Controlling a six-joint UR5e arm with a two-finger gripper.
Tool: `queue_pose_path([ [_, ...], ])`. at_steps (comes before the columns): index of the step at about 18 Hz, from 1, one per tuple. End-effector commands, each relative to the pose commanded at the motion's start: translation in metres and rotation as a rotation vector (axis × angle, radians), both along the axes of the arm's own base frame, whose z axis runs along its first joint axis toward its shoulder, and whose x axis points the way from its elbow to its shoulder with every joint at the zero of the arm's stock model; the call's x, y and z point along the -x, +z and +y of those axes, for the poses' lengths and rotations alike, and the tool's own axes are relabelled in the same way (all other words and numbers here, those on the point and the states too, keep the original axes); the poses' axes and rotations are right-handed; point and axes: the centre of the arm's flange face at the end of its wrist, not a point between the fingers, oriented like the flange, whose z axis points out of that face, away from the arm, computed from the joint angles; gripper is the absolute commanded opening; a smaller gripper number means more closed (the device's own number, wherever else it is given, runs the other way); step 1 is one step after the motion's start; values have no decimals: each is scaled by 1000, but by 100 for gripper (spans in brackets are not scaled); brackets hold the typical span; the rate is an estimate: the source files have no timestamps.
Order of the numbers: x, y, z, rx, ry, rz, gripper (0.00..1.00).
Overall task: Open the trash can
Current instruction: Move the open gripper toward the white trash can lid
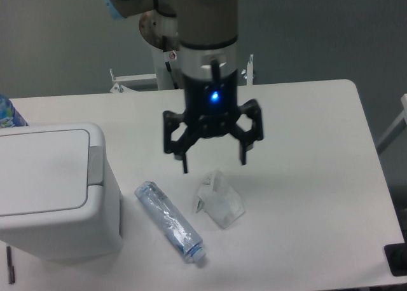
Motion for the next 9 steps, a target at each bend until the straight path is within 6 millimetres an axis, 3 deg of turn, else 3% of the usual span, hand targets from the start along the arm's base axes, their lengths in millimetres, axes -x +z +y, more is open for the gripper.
queue_pose_path([
  [4,-18,-3,7,-5,-10,-33,100],
  [6,-35,-11,9,9,-30,-44,100],
  [9,-55,-23,-1,33,-39,-68,100],
])
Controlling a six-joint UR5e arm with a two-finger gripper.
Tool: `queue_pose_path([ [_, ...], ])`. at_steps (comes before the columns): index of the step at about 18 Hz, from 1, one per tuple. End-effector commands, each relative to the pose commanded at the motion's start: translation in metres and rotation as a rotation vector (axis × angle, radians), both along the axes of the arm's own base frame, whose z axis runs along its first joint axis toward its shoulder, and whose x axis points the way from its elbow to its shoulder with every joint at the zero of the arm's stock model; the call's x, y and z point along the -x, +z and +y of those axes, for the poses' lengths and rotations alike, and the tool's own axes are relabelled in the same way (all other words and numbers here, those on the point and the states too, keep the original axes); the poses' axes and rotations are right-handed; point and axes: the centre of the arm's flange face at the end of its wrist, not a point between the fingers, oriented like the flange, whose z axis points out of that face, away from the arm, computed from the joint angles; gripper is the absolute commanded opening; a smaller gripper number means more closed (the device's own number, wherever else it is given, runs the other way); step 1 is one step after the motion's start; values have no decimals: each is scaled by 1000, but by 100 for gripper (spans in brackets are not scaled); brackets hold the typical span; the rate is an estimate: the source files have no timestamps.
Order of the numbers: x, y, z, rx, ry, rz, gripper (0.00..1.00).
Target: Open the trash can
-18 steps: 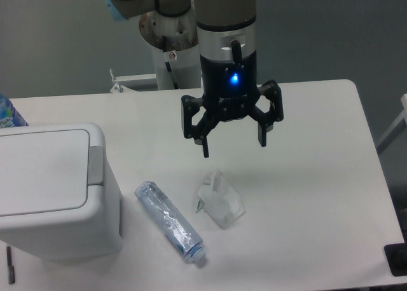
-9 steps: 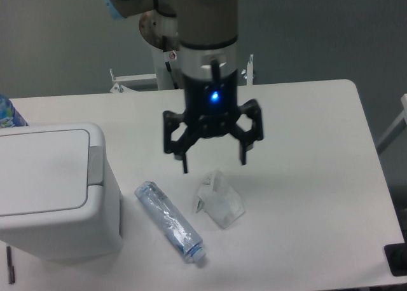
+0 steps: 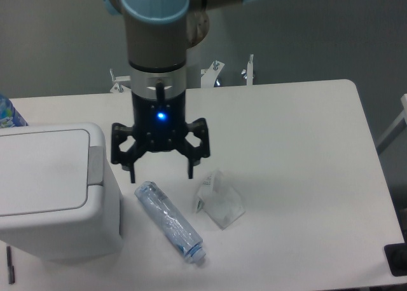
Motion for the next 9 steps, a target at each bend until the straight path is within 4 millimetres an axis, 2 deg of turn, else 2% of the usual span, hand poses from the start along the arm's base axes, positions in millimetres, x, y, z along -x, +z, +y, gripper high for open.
queue_pose_path([
  [3,-16,-16,-5,23,6,-32,100],
  [9,-23,-16,-1,0,35,-85,100],
])
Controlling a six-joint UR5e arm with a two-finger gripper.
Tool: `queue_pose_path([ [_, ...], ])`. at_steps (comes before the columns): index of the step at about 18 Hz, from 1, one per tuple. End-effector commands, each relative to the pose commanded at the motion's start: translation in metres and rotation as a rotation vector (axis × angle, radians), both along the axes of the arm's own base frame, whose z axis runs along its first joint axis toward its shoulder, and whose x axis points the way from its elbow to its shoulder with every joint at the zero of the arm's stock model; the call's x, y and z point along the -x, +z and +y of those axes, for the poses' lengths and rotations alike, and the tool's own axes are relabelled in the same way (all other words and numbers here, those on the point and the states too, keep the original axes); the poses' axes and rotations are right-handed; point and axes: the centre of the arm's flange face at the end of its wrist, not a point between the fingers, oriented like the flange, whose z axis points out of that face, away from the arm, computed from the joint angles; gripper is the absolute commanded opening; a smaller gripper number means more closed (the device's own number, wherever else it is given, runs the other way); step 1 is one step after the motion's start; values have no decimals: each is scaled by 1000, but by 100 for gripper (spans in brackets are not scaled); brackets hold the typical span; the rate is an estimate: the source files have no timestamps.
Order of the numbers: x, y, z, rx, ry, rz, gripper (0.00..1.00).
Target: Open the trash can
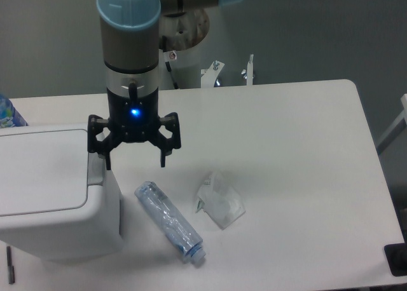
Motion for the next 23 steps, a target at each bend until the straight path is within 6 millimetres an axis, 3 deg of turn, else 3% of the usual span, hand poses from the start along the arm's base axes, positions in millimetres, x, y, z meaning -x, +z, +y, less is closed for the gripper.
queue_pose_path([
  [23,-2,-7,5,-3,8,-27,100],
])
